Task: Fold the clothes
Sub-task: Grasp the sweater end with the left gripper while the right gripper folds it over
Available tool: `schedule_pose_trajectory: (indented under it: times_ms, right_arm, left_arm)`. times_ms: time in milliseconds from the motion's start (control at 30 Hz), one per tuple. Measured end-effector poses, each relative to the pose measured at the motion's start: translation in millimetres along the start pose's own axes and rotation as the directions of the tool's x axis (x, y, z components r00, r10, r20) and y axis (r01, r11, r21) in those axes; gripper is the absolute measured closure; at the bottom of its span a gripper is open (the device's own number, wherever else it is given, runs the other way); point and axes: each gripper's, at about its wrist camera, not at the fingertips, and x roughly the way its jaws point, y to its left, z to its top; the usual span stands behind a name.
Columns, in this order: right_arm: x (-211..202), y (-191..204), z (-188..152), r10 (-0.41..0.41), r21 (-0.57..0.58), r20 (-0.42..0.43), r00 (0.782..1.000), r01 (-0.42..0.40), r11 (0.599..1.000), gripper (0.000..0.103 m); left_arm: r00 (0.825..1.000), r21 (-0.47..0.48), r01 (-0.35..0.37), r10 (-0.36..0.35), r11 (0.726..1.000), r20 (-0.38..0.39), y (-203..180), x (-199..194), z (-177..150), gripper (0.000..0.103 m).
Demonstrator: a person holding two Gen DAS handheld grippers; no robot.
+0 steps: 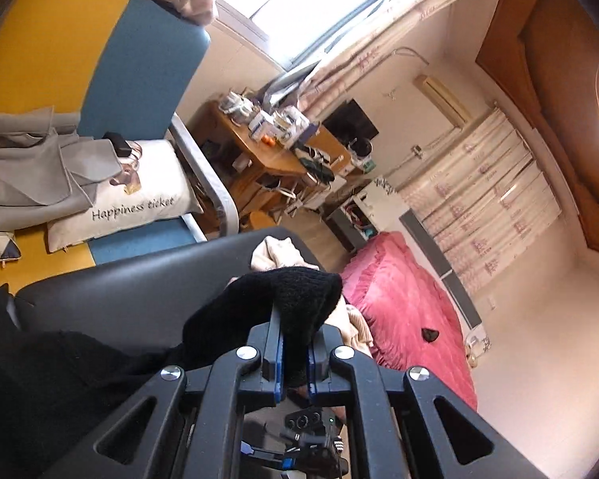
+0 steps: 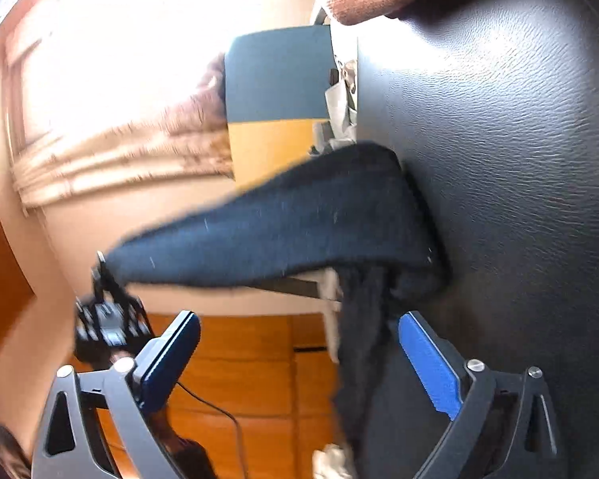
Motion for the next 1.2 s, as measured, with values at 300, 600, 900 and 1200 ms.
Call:
schedule_pose_trajectory:
  times_ms: [300, 600, 900, 1200]
  right_arm:
    - [57, -5, 3, 0.015, 0.102, 0.007, 1.000, -0.016, 0.995, 0.000]
    - [84, -2, 6, -0.131, -0.012, -0.012, 0.991, 0.131, 0.991, 0.000]
    - [102, 4, 6, -0.236, -0.113, -0.049, 0.970, 0.230, 0.967, 0.000]
    - [118, 29, -21, -0.444, -0.368, -0.076, 0.893, 0.388, 0.845, 0.000]
  left_arm:
    - [0.987, -0.030, 0.068, -0.062, 0.997, 0.151, 29, -84, -4, 0.096]
    - [0.970, -0.168, -0.043, 0.081, 0.985, 0.228, 132, -177, -87, 0.096]
    - [0.919, -0.593, -0.253, 0.382, 0.764, 0.100, 324, -213, -228, 0.103]
    - [0.934, -0.535, -0.226, 0.338, 0.814, 0.120, 325, -237, -237, 0.098]
